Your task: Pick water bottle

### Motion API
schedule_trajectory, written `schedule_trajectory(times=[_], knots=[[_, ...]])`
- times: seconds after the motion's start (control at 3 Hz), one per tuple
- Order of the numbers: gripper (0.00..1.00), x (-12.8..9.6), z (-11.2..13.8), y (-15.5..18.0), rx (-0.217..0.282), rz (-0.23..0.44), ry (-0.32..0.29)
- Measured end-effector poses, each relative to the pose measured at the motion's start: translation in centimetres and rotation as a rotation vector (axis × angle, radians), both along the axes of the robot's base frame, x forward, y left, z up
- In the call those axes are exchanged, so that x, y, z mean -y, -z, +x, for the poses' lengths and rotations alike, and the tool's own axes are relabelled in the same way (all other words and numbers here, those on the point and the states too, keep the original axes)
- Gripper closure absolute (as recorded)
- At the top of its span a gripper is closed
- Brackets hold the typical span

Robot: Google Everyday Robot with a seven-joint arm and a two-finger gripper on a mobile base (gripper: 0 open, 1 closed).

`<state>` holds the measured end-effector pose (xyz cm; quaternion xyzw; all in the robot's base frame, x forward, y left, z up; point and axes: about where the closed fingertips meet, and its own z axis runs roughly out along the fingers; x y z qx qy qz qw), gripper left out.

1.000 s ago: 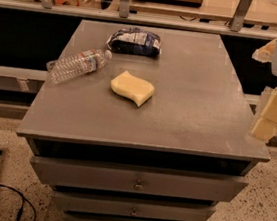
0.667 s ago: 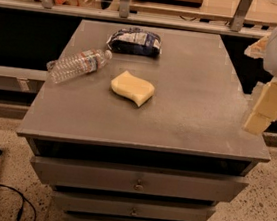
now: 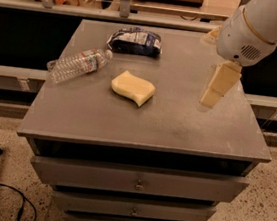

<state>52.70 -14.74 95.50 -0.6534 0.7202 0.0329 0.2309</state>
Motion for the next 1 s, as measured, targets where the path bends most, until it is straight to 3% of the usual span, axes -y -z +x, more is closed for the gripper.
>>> schedule_trajectory(times=[0.33,0.67,1.0], knots=[[0.00,-3.9,4.1,1.2,0.012,0.138,-0.074],[0.00,-8.0,8.0,1.9,0.015,0.235,-0.115],[0.00,-11.4,11.7,3.3,-0.016,0.319,-0.092]])
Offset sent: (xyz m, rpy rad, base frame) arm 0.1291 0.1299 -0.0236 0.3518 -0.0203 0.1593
